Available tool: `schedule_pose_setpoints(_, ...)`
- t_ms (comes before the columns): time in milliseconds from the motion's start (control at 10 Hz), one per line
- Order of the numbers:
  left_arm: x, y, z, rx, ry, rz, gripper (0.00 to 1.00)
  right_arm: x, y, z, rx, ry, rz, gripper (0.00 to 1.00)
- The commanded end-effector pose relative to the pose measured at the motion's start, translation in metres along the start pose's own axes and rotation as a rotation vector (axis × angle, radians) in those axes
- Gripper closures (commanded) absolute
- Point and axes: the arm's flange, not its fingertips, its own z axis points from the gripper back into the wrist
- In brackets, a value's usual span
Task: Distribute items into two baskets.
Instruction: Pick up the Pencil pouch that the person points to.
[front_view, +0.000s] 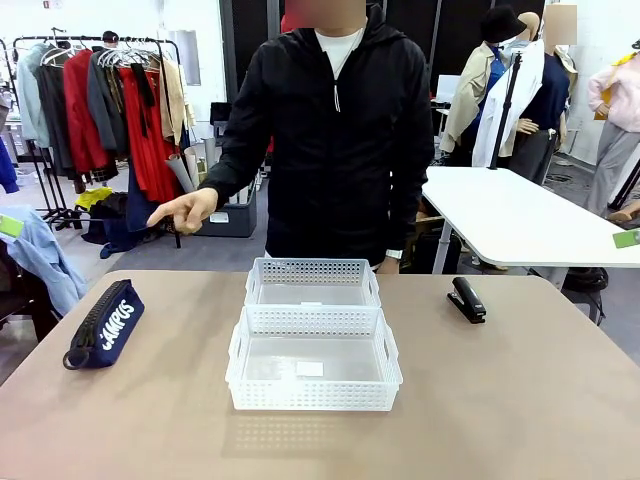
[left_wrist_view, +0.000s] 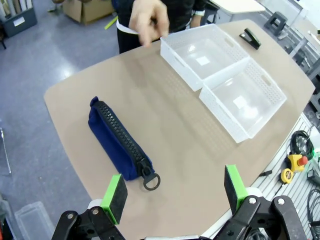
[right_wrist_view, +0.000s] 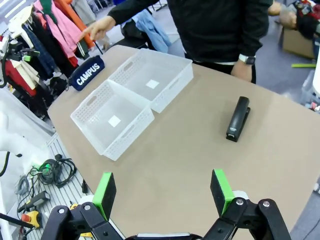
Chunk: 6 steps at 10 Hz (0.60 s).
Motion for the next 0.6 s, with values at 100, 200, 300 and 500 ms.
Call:
schedule_pose_setpoints(100,0.0,0.0,0.0,0.0,0.0,0.0,0.0,0.0036,0.0032,-0.0006,-0.015,-0.041,0.035,0.0)
schedule_pose_setpoints(200,0.0,0.0,0.0,0.0,0.0,0.0,0.0,0.0016,0.0022,0.0001,0.005,0.0,0.0,0.0)
schedule_pose_setpoints(300,0.0,0.0,0.0,0.0,0.0,0.0,0.0,0.0016,0.0022,0.0001,0.005,0.0,0.0,0.0)
schedule_pose_setpoints(500,0.0,0.0,0.0,0.0,0.0,0.0,0.0,0.0016,0.0022,0.0001,0.005,0.0,0.0,0.0)
